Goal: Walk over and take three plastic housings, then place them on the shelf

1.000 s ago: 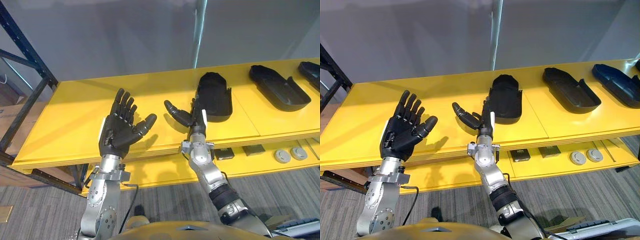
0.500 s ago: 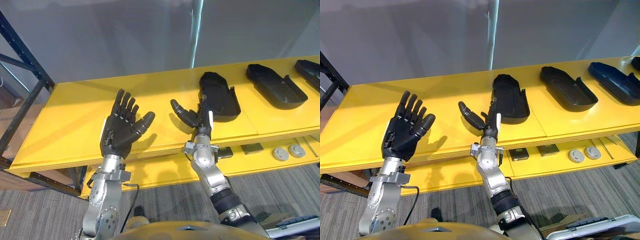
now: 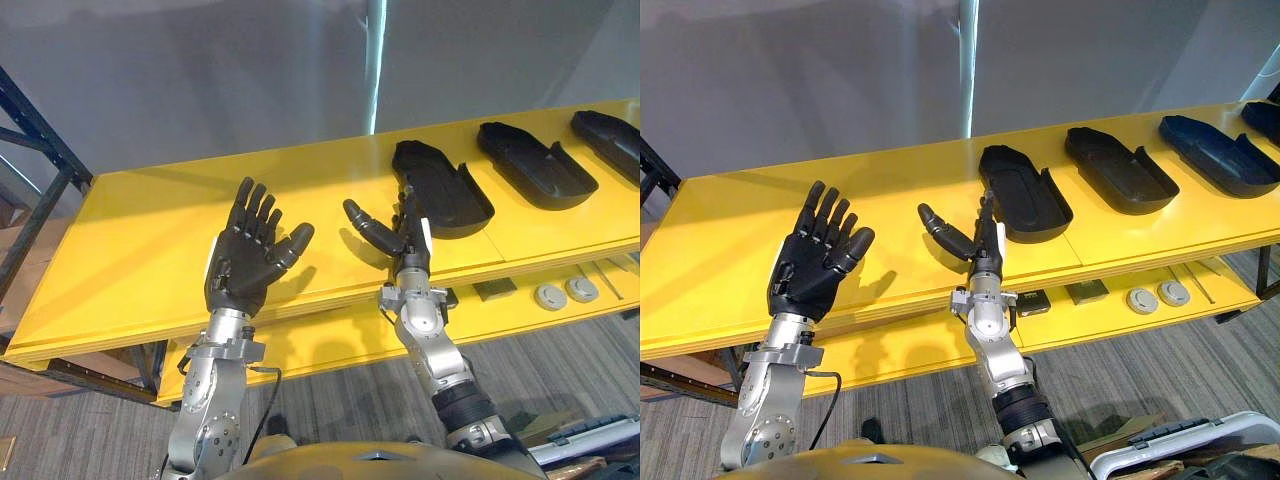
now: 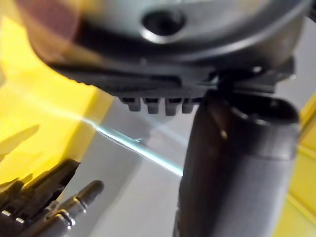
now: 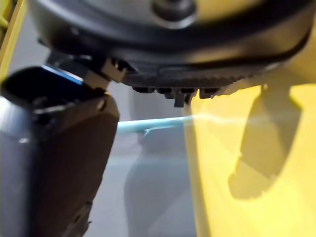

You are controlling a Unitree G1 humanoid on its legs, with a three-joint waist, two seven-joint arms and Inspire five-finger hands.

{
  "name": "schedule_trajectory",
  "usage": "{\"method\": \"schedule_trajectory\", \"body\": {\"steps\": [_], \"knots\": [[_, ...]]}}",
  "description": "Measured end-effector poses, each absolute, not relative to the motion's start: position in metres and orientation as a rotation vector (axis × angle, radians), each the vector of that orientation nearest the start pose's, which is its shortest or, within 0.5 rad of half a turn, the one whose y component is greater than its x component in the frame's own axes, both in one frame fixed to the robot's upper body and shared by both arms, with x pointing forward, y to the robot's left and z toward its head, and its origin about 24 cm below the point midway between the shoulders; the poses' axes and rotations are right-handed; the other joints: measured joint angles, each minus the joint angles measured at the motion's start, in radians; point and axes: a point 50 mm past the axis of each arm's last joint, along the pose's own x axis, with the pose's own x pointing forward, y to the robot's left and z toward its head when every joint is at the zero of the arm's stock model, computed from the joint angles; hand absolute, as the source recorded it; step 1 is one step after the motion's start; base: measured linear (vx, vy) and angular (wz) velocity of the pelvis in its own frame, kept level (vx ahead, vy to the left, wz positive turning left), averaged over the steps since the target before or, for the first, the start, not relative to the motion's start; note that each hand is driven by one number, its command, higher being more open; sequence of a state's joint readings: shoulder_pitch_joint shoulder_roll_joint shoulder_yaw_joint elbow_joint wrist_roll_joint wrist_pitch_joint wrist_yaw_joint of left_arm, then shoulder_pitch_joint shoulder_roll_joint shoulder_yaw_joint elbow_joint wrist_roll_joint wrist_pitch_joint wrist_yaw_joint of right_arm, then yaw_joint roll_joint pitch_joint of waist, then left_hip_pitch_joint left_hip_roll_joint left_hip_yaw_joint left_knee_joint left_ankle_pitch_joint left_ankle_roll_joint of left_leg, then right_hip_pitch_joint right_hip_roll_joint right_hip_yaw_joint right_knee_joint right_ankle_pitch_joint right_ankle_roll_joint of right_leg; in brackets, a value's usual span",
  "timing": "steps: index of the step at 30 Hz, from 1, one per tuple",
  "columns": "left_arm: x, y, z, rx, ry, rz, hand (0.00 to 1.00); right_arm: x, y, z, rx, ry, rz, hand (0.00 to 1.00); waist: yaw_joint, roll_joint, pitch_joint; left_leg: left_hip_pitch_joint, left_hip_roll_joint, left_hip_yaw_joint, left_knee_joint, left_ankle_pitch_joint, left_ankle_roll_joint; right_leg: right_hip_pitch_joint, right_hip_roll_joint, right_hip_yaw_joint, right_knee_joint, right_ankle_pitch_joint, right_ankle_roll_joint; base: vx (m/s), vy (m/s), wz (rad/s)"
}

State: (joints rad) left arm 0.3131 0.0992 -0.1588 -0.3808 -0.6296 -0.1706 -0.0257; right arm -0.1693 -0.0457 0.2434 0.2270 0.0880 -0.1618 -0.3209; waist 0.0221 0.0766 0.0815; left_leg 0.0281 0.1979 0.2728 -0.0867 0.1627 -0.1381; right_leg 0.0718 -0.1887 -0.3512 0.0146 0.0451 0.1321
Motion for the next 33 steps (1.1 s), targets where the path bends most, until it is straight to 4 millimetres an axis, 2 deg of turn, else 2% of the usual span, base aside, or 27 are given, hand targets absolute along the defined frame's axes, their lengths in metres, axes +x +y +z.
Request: {"method": "schedule_trajectory", "body": {"steps": [2, 5, 7, 9, 11, 14, 15, 18, 19, 24, 33], "knots": [[0.19, 0.148, 0.077, -0.579, -0.208, -0.092, 1.0, 0.278, -0.103, 0.049, 0.035, -0.115, -0.02, 1.0, 0.0, 0.0, 0.0, 0.0, 0.0, 0.0, 0.0, 0.0, 0.0, 0.0, 0.0, 0.0, 0.0, 0.0, 0.0, 0.0, 0.0, 0.0], [0.191, 0.149, 0.077, -0.575, -0.21, -0.091, 1.0, 0.272, -0.106, 0.07, 0.076, -0.204, 0.022, 1.0, 0.003, 0.0, 0.0, 0.0, 0.0, 0.0, 0.0, 0.0, 0.0, 0.001, 0.0, 0.0, -0.002, 0.001, 0.001, 0.0, 0.0, 0.0], [0.191, 0.156, 0.077, -0.551, -0.211, -0.063, 1.0, 0.259, -0.119, 0.106, 0.147, -0.368, 0.102, 1.0, 0.001, -0.002, -0.001, 0.005, 0.0, 0.001, 0.001, -0.001, -0.001, 0.006, 0.0, 0.001, -0.002, 0.003, 0.003, 0.0, 0.0, 0.0], [0.192, 0.161, 0.077, -0.542, -0.208, -0.038, 1.0, 0.252, -0.133, 0.127, 0.155, -0.477, 0.113, 1.0, -0.001, -0.003, -0.001, 0.016, 0.0, 0.006, 0.0, -0.004, -0.004, 0.014, 0.0, 0.004, -0.002, 0.003, 0.003, 0.01, -0.005, -0.07], [0.192, 0.167, 0.077, -0.531, -0.216, -0.017, 1.0, 0.24, -0.162, 0.151, 0.181, -0.611, 0.07, 1.0, -0.004, -0.01, -0.006, 0.019, 0.002, 0.01, -0.002, -0.007, -0.007, 0.018, 0.002, 0.007, -0.01, 0.001, 0.002, -0.01, -0.006, -0.07], [0.191, 0.173, 0.077, -0.519, -0.22, 0.008, 1.0, 0.227, -0.193, 0.158, 0.184, -0.657, -0.025, 1.0, -0.02, -0.02, -0.012, 0.019, 0.003, 0.017, -0.002, -0.008, -0.007, 0.017, 0.004, 0.014, -0.018, 0.001, 0.001, -0.02, -0.002, -0.07], [0.191, 0.177, 0.078, -0.513, -0.225, 0.019, 1.0, 0.222, -0.206, 0.153, 0.153, -0.636, -0.069, 1.0, -0.029, -0.025, -0.015, 0.02, 0.003, 0.021, -0.003, -0.012, -0.005, 0.016, 0.004, 0.017, -0.018, 0.0, 0.002, -0.01, 0.002, -0.08], [0.19, 0.183, 0.078, -0.502, -0.234, 0.041, 1.0, 0.207, -0.226, 0.136, 0.118, -0.527, -0.107, 1.0, -0.038, -0.028, -0.015, 0.029, 0.004, 0.037, -0.003, -0.021, -0.009, 0.014, 0.005, 0.032, -0.021, -0.001, 0.005, 0.0, 0.003, -0.15], [0.189, 0.186, 0.078, -0.496, -0.234, 0.052, 1.0, 0.202, -0.23, 0.127, 0.105, -0.47, -0.113, 0.0, -0.052, -0.028, -0.015, 0.03, 0.004, 0.041, -0.003, -0.023, -0.008, 0.014, 0.005, 0.035, -0.024, -0.001, 0.005, 0.01, 0.001, -0.11], [0.188, 0.186, 0.077, -0.497, -0.234, 0.049, 1.0, 0.182, -0.232, 0.093, 0.089, -0.25, -0.069, 0.0, -0.068, -0.03, -0.013, 0.03, 0.008, 0.069, -0.002, -0.029, -0.01, -0.002, 0.01, 0.061, -0.033, 0.008, 0.004, 0.03, -0.003, -0.16], [0.188, 0.186, 0.077, -0.498, -0.233, 0.057, 1.0, 0.174, -0.228, 0.08, 0.095, -0.178, -0.03, 0.0, -0.083, -0.047, -0.003, 0.033, 0.007, 0.087, 0.0, -0.038, -0.014, -0.015, 0.01, 0.084, -0.03, 0.01, 0.007, 0.03, 0.003, -0.06]]}}
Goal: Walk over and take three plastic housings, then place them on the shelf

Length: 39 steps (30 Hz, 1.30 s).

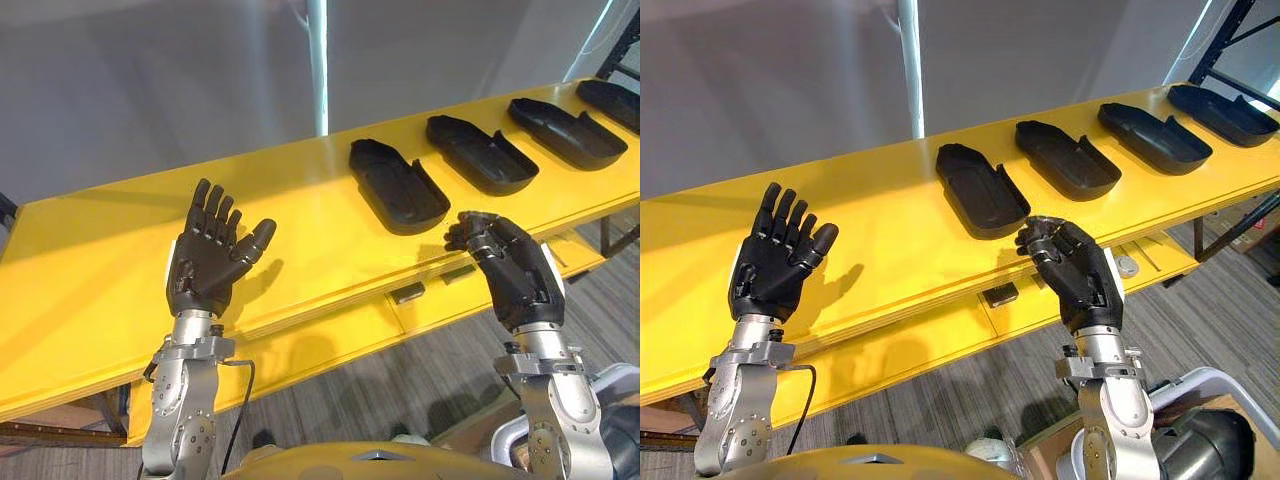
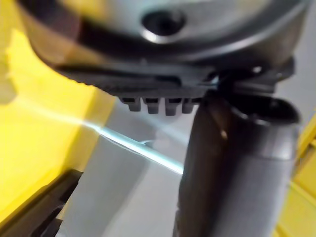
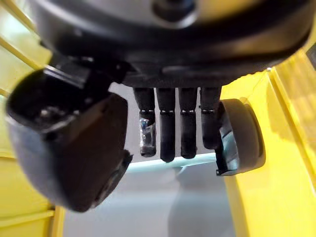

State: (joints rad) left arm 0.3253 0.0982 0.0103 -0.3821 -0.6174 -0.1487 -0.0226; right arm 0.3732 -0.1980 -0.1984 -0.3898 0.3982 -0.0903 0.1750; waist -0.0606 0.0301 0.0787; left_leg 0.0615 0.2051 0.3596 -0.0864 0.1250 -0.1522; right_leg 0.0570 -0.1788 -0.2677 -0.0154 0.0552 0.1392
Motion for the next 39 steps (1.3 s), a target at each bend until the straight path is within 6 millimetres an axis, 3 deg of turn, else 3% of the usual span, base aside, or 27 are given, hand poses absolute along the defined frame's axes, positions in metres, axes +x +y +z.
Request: {"method": "schedule_trajectory", "body": {"steps": [10, 18, 26, 39], "knots": [[0.188, 0.189, 0.077, -0.476, -0.225, 0.063, 1.0, 0.187, -0.23, 0.041, 0.068, -0.018, -0.095, 0.0, 0.007, -0.008, 0.007, -0.004, -0.002, -0.016, -0.003, 0.001, 0.002, 0.008, -0.003, -0.019, 0.004, -0.008, -0.001, 0.0, 0.002, 0.04], [0.188, 0.191, 0.078, -0.47, -0.234, 0.063, 1.0, 0.207, -0.232, 0.026, -0.016, 0.034, -0.144, 0.0, 0.021, -0.007, 0.008, -0.003, -0.004, -0.051, -0.003, 0.003, 0.004, 0.032, -0.004, -0.052, 0.007, -0.013, -0.001, 0.0, -0.001, 0.12], [0.187, 0.197, 0.08, -0.454, -0.247, 0.067, 1.0, 0.223, -0.24, 0.033, -0.061, -0.009, -0.169, 0.0, 0.035, -0.006, 0.008, -0.02, -0.005, -0.086, -0.003, 0.02, 0.008, 0.037, -0.005, -0.086, 0.017, -0.017, -0.003, -0.01, -0.005, 0.13], [0.189, 0.196, 0.081, -0.444, -0.256, 0.044, 1.0, 0.248, -0.251, 0.021, -0.075, 0.049, -0.286, 0.0, 0.044, -0.007, 0.008, -0.02, -0.007, -0.108, -0.003, 0.028, 0.012, 0.052, -0.006, -0.107, 0.018, -0.019, -0.007, -0.01, -0.003, 0.03]]}}
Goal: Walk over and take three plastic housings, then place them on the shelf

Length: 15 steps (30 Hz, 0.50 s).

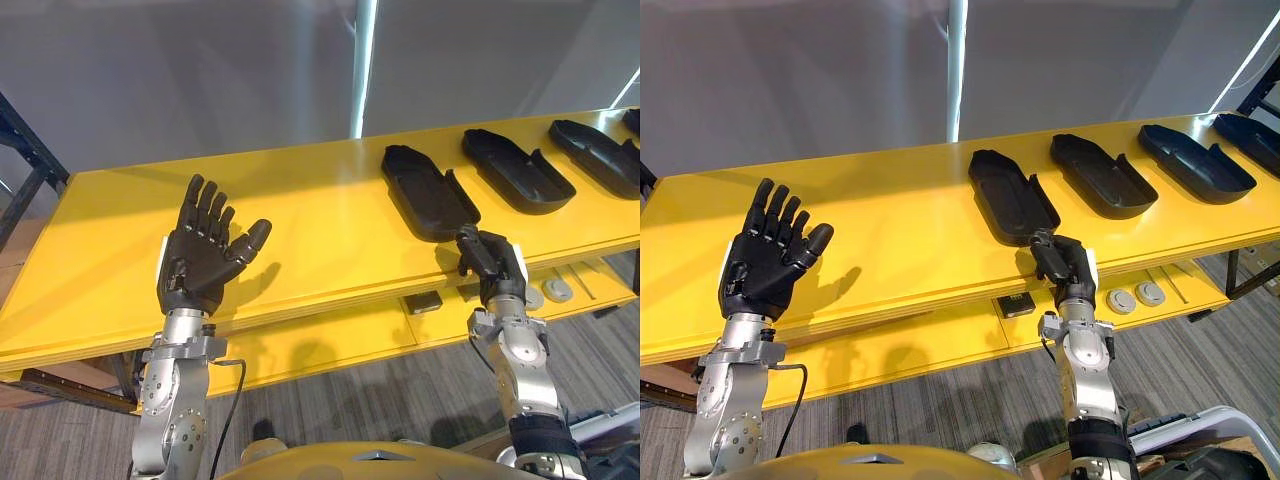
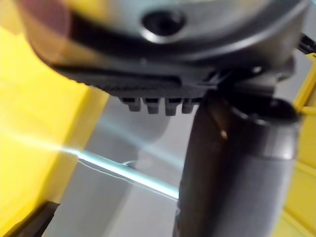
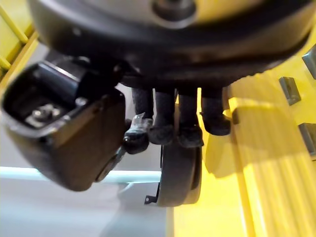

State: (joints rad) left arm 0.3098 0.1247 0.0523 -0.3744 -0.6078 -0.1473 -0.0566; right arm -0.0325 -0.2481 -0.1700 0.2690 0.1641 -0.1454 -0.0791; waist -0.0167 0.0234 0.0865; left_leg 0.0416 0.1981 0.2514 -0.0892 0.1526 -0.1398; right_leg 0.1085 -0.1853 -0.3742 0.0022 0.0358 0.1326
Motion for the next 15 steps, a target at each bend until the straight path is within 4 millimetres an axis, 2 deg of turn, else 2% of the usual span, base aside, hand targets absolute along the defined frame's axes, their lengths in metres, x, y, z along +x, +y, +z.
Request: {"method": "schedule_trajectory", "body": {"steps": [4, 9, 15], "knots": [[0.192, 0.195, 0.077, -0.447, -0.239, 0.044, 1.0, 0.258, -0.258, 0.022, -0.1, 0.06, -0.291, 0.0, 0.014, 0.0, 0.0, -0.001, -0.001, -0.007, 0.0, 0.003, 0.0, 0.003, 0.0, -0.007, 0.001, 0.0, 0.0, -0.01, -0.005, 0.05], [0.192, 0.195, 0.075, -0.448, -0.222, 0.041, 1.0, 0.271, -0.258, 0.021, -0.089, 0.07, -0.297, 0.0, 0.017, 0.001, 0.0, -0.001, -0.003, -0.019, 0.0, 0.007, 0.002, 0.014, -0.001, -0.02, 0.001, 0.0, -0.001, -0.01, -0.008, 0.07], [0.197, 0.193, 0.08, -0.451, -0.242, 0.026, 1.0, 0.28, -0.261, 0.024, -0.12, 0.078, -0.285, 0.0, 0.031, 0.005, 0.003, -0.004, -0.006, -0.028, 0.0, 0.012, 0.006, 0.015, -0.005, -0.028, 0.005, -0.002, -0.003, -0.02, -0.003, 0.05]]}}
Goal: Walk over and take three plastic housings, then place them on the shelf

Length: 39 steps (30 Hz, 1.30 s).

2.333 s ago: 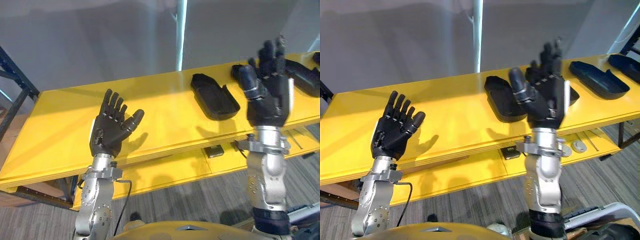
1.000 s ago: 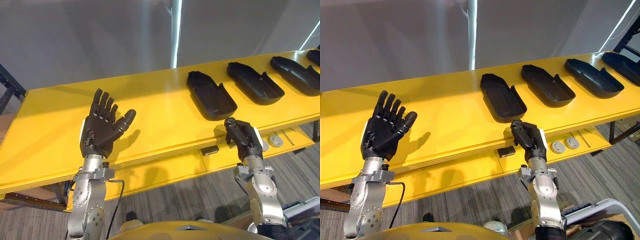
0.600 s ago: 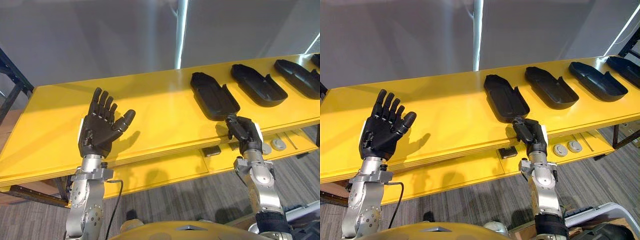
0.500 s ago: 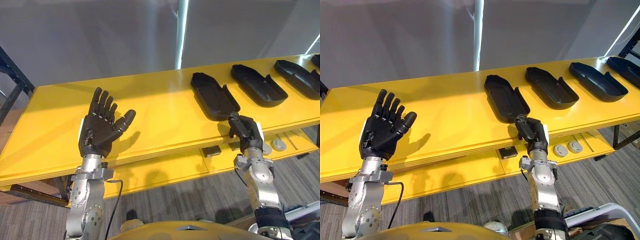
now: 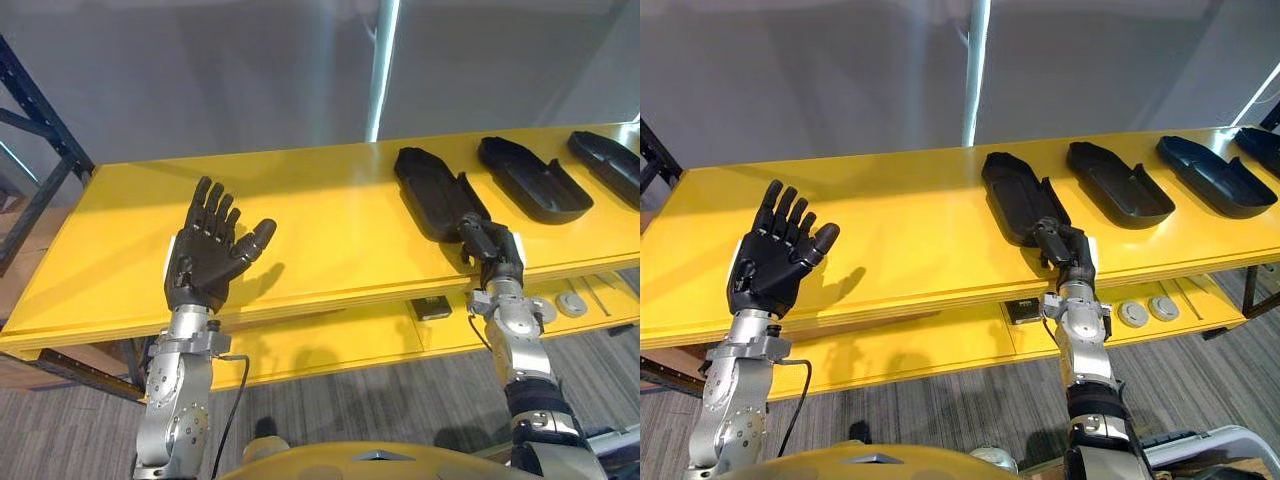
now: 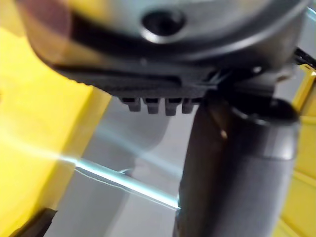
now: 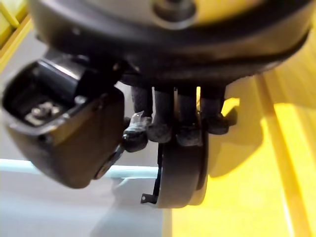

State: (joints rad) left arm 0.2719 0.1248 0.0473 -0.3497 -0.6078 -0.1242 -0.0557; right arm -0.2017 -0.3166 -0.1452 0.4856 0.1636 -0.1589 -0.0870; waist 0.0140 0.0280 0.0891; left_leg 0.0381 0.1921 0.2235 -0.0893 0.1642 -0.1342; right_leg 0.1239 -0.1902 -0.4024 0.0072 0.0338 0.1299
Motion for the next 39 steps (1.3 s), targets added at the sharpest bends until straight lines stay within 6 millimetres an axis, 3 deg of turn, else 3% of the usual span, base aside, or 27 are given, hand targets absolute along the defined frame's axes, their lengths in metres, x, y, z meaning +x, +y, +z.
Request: {"method": "schedule_trajectory", "body": {"steps": [18, 20, 22, 25, 27, 31, 32, 36, 39], "knots": [[0.198, 0.193, 0.08, -0.451, -0.243, 0.022, 1.0, 0.298, -0.251, 0.035, -0.152, 0.05, -0.239, 0.0, 0.009, 0.013, 0.013, -0.013, -0.002, -0.014, 0.0, 0.004, 0.001, -0.001, -0.001, -0.014, -0.002, 0.001, 0.0, 0.0, -0.003, 0.02], [0.197, 0.192, 0.08, -0.451, -0.244, 0.021, 1.0, 0.29, -0.248, 0.041, -0.168, 0.013, -0.238, 0.0, 0.013, 0.014, 0.018, -0.015, -0.002, -0.013, 0.0, 0.004, 0.0, -0.001, 0.0, -0.014, -0.008, 0.001, 0.001, 0.0, 0.0, 0.0], [0.196, 0.194, 0.08, -0.449, -0.247, 0.03, 1.0, 0.266, -0.236, 0.052, -0.155, -0.063, -0.203, 0.0, 0.011, 0.014, 0.02, -0.015, -0.002, -0.005, 0.0, -0.001, -0.001, -0.005, 0.0, -0.005, -0.011, 0.002, 0.002, 0.02, -0.008, -0.07], [0.196, 0.195, 0.084, -0.449, -0.268, 0.033, 1.0, 0.247, -0.222, 0.068, -0.128, -0.13, -0.156, 0.0, -0.001, 0.008, 0.024, -0.011, 0.0, 0.024, 0.0, -0.004, -0.004, -0.021, 0.0, 0.023, -0.012, 0.008, 0.01, 0.02, 0.001, -0.27], [0.195, 0.195, 0.089, -0.45, -0.299, 0.029, 1.0, 0.232, -0.215, 0.079, -0.113, -0.166, -0.072, 0.0, -0.026, -0.005, 0.031, 0.001, 0.002, 0.054, 0.0, -0.011, -0.01, -0.032, 0.0, 0.05, -0.01, 0.009, 0.011, 0.04, 0.001, -0.38], [0.195, 0.193, 0.094, -0.448, -0.324, 0.009, 1.0, 0.213, -0.212, 0.084, -0.02, -0.172, 0.05, 0.0, -0.057, -0.016, 0.029, 0.026, 0.007, 0.098, 0.0, -0.028, -0.013, -0.037, 0.003, 0.091, -0.011, 0.009, 0.011, 0.02, -0.001, -0.31], [0.195, 0.193, 0.095, -0.448, -0.327, 0.009, 1.0, 0.21, -0.213, 0.084, 0.004, -0.172, 0.062, 1.0, -0.066, -0.016, 0.029, 0.026, 0.007, 0.102, 0.0, -0.029, -0.014, -0.038, 0.004, 0.093, -0.011, 0.009, 0.011, 0.01, -0.005, -0.16], [0.195, 0.193, 0.095, -0.455, -0.328, 0.006, 1.0, 0.201, -0.222, 0.083, 0.027, -0.169, 0.033, 1.0, -0.075, -0.015, 0.026, 0.024, 0.011, 0.116, 0.0, -0.031, -0.016, -0.055, 0.007, 0.109, -0.011, 0.009, 0.011, 0.01, -0.005, -0.11], [0.196, 0.191, 0.095, -0.461, -0.328, -0.004, 1.0, 0.195, -0.231, 0.082, 0.026, -0.173, -0.087, 1.0, -0.075, -0.014, 0.014, 0.025, 0.012, 0.136, 0.001, -0.035, -0.018, -0.071, 0.008, 0.134, -0.009, 0.012, 0.01, 0.02, 0.002, -0.15]]}}
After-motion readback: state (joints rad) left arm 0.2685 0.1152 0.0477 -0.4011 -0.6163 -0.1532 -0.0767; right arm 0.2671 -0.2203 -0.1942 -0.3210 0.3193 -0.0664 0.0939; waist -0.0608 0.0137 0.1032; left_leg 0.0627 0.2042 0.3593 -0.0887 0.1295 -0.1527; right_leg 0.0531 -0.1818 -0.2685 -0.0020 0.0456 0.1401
